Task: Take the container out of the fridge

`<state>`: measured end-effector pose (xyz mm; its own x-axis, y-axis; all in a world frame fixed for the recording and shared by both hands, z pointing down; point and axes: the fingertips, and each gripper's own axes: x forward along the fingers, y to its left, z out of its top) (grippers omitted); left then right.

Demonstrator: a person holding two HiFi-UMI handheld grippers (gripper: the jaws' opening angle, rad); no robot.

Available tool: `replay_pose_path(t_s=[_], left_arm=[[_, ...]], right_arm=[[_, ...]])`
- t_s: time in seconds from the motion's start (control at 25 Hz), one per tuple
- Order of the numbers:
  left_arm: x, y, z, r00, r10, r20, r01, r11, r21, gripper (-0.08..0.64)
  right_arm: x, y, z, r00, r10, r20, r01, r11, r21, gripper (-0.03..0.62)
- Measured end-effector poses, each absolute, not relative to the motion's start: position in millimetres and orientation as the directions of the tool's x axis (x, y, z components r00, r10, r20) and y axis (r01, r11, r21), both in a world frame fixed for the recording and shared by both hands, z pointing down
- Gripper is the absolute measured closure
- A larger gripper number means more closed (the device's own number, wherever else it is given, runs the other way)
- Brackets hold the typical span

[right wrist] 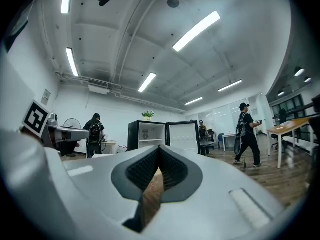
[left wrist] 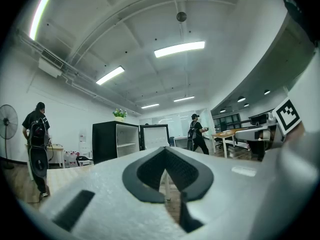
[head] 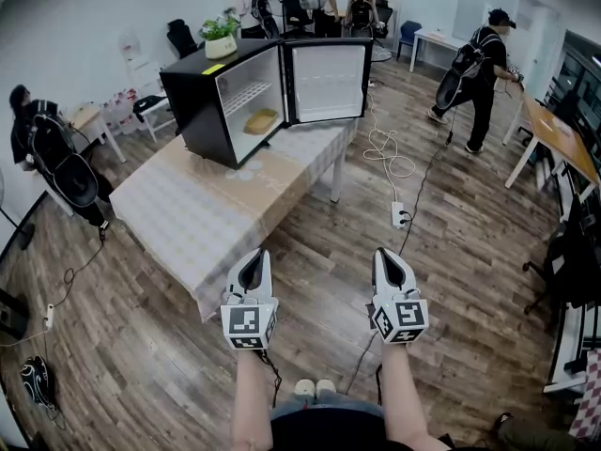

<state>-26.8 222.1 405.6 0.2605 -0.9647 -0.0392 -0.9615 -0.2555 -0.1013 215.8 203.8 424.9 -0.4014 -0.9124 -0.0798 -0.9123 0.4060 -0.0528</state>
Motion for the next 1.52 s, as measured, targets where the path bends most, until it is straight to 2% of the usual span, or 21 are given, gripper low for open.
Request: replay_pose_path(t_s=[0.76, 0.92, 1.32, 1.52], left_arm=[[-47, 212, 419, 0.271, -0.962, -0.017, -0.960, -0.269, -0.083, 0.555], [-56, 206, 423, 0.278, -0.960, -0.016, -0.958, -0.276, -0.076, 0.555], [-69, 188, 422, 0.304, -0.952, -0.024, -0.950, -0.301, -0.085, 0.555], [-69, 172, 419, 0.311, -0.950, -0.035, -0.948, -0.308, -0.086, 0.555]], right_arm=[[194, 195, 434, -0.411, -0.908, -0.076, -0.906, 0.417, -0.077, 0.581], [184, 190, 437, -0.422, -0.904, -0.073, -0.901, 0.427, -0.082, 0.552], [171, 173, 443, -0.421, -0.904, -0.080, -0.899, 0.427, -0.097, 0.418], [171, 156, 439, -0.415, -0.905, -0.091, -0.900, 0.423, -0.106, 0.373]])
